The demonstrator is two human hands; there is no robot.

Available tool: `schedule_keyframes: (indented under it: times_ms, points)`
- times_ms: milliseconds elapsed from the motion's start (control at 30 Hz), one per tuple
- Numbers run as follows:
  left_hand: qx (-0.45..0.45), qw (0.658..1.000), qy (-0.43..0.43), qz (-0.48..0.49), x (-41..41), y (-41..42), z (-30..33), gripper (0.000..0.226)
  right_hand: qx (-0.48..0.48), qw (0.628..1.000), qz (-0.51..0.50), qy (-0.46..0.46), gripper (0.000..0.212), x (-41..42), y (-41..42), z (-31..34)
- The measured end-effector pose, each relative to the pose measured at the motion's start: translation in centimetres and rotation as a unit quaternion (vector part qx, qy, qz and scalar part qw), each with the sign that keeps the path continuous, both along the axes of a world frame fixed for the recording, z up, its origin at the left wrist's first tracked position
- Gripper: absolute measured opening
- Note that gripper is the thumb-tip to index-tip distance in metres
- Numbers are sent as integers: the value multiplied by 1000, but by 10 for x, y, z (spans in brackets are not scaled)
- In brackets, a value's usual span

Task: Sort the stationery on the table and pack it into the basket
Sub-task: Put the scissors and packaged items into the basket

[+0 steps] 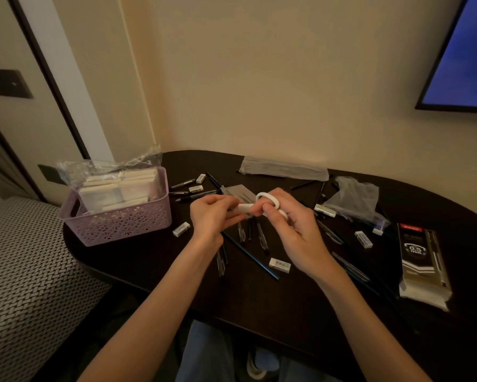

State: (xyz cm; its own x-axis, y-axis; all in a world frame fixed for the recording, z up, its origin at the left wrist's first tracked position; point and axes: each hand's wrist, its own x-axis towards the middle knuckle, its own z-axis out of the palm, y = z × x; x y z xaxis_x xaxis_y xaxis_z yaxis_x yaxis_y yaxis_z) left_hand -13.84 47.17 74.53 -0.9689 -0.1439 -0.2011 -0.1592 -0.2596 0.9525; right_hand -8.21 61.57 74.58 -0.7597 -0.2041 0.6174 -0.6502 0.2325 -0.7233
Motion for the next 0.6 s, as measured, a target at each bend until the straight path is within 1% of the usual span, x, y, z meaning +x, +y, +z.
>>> schedule_keyframes:
  times_ms: [100, 200, 300, 400, 500, 600]
  points:
    - [-6, 1000, 4, 18, 1, 2, 1, 14, 29, 999, -13, 10, 26, -1, -4, -3]
    - [-3, 1000, 16, 14, 5, 3, 2, 11, 60, 997, -41, 22, 25, -5, -7, -6]
    - [-23, 999, 48, -13, 8, 5, -1, 10, 60, 995, -74, 19, 22, -11, -8, -8]
    - [-29, 996, 61, -61, 10, 5, -3, 17, 58, 993, -101, -8, 23, -15, -6, -9]
    - [-30, 993, 62, -92, 14, 5, -4, 18, 109, 985, -130, -4, 21, -19, -2, -10]
    - [-41, 992, 65, -103, 15, 7, -6, 15, 204, 967, -151, 2, 20, -26, -4, -10]
